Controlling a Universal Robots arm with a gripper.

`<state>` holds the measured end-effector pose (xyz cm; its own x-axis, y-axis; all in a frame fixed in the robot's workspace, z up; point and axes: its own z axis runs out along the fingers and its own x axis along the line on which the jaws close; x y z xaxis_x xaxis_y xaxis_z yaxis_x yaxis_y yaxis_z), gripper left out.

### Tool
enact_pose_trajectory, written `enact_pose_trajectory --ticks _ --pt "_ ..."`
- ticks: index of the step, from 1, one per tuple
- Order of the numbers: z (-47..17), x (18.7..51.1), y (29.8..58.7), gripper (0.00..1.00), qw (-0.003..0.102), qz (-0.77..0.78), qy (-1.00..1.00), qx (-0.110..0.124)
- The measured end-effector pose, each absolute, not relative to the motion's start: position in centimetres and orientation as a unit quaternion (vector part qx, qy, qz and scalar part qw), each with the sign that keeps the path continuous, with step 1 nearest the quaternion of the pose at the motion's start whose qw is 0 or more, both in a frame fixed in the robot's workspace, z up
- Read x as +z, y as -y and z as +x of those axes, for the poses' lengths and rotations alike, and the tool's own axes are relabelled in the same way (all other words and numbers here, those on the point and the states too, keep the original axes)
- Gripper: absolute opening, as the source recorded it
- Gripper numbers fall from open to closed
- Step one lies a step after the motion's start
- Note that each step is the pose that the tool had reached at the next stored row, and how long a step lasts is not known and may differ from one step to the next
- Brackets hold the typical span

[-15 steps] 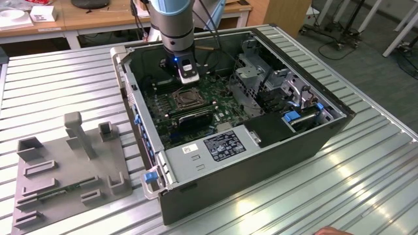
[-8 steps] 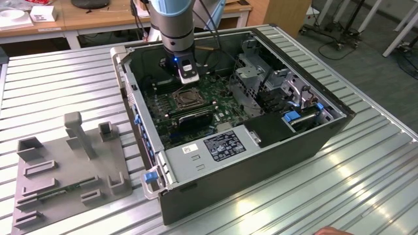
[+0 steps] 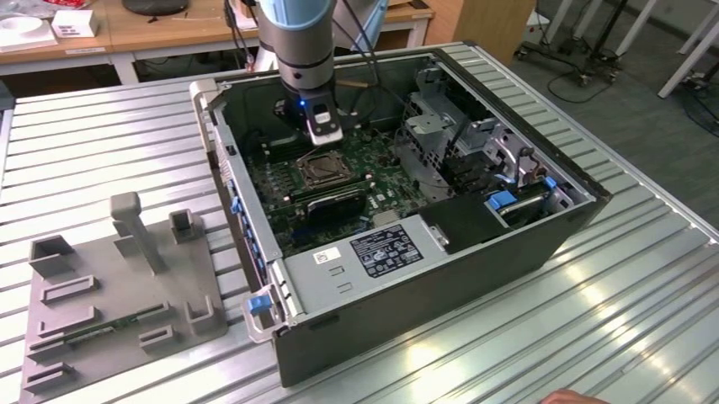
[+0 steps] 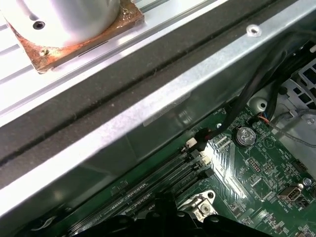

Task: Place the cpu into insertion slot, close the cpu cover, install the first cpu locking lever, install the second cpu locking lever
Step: 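Install the first cpu locking lever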

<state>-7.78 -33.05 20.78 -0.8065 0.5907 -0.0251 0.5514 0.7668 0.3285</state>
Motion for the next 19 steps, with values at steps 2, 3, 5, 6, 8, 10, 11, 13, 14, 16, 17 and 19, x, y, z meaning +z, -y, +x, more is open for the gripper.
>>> enact_pose_trajectory --ticks 2,3,5,6,8,10,11,13,14,16,17,19 --pt "-7.8 20.7 33.1 0.11 0.064 0.305 -0.938 0.155" --pt "-7.8 20.7 33.2 0.11 0.064 0.305 -0.938 0.155" --pt "-7.7 20.6 33.3 0.11 0.064 0.305 -0.938 0.155" --pt "-7.7 20.6 33.3 0.11 0.064 0.305 -0.938 0.155" --pt "-7.4 20.5 33.3 0.11 0.064 0.305 -0.938 0.154" --pt "-7.1 20.5 33.3 0.11 0.064 0.305 -0.938 0.154" --pt "-7.0 20.5 33.3 0.11 0.064 0.305 -0.938 0.154" --pt "-6.8 20.4 33.3 0.11 0.064 0.305 -0.938 0.154" --pt "-6.7 20.4 33.3 0.11 0.064 0.305 -0.938 0.154" --pt "-6.6 20.3 33.4 0.11 0.064 0.305 -0.938 0.154" --pt "-6.6 20.3 33.4 0.11 0.064 0.305 -0.938 0.154" --pt "-6.5 20.3 33.4 0.11 0.064 0.305 -0.938 0.154"
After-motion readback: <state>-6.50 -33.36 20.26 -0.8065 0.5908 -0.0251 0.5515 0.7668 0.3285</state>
